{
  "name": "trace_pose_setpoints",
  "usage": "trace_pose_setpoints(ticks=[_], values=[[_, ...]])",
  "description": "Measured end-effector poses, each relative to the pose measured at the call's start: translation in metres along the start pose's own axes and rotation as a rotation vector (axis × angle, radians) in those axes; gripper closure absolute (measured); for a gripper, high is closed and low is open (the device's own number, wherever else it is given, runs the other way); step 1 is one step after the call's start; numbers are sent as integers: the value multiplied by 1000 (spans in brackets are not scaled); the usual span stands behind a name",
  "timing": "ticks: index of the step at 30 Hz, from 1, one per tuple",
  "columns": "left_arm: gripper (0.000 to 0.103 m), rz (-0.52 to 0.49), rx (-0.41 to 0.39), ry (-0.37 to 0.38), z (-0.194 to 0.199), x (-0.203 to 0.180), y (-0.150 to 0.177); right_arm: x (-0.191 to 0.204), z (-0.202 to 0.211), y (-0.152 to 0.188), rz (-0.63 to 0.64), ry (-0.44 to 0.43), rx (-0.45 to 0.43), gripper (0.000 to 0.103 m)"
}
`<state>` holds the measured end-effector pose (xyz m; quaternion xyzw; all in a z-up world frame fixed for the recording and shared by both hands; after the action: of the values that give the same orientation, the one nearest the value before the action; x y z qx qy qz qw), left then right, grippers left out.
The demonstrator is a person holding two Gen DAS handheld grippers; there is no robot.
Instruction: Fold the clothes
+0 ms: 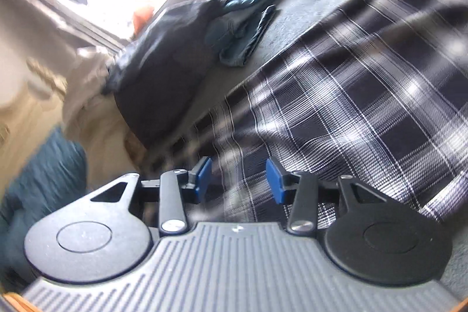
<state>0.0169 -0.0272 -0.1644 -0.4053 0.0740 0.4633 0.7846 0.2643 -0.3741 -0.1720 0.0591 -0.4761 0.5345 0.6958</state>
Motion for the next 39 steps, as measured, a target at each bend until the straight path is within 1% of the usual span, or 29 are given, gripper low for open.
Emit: trace_pose_setpoints(ticks=[2, 4, 8, 10, 13, 14, 18, 21, 22, 25, 28, 31, 33, 36, 39], values=[[12, 11, 0, -3, 1, 0, -1, -2, 3, -4, -46, -53, -22, 57], [12, 10, 1, -18, 2, 1, -1, -1, 6, -6, -61, -95, -34, 54], [12, -8, 13, -89, 9, 1, -1, -1, 6, -5, -63, -130, -17, 53], [12, 9, 8, -113, 19, 1, -2, -1, 5, -2, -89, -141, -2, 53], [12, 36, -24, -140, 37, 1, -2, 3, 3, 5, -143, -172, 24, 52], [10, 47, -41, -153, 43, 2, -1, 7, 3, 7, -142, -183, 31, 52], [9, 87, -121, -221, 61, 14, 0, 29, 4, 13, -80, -224, 51, 52], [10, 120, -164, -269, 73, 21, -4, 47, 26, 10, -33, -255, 2, 52], [10, 149, -177, -274, 78, 23, -7, 52, 35, 8, -24, -266, -19, 51], [9, 216, -232, -248, 99, 20, -13, 64, 69, 6, -41, -302, -85, 45], [9, 225, -277, -277, 118, 15, -14, 73, 94, 11, -36, -314, -111, 43], [9, 227, -312, -312, 135, 12, -7, 73, 108, 24, -57, -328, -100, 43], [9, 251, -321, -336, 145, 11, 2, 73, 113, 34, -84, -347, -85, 42], [9, 325, -330, -371, 164, 16, 24, 78, 119, 48, -107, -356, -53, 42], [8, 409, -349, -413, 186, 25, 49, 85, 121, 75, -86, -337, 18, 42]])
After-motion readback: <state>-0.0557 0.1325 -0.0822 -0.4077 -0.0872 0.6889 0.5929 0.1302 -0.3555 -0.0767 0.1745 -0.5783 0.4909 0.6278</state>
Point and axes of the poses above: each gripper's, at about its wrist camera, not at the fingertips, and z roughly against the way its jaws point, x to its left, y to its underside, the point moved 9 cm from there along -z, roughly the way its jaws point, and after that the axes turned 3 degrees about x, right-handed, at the moved point
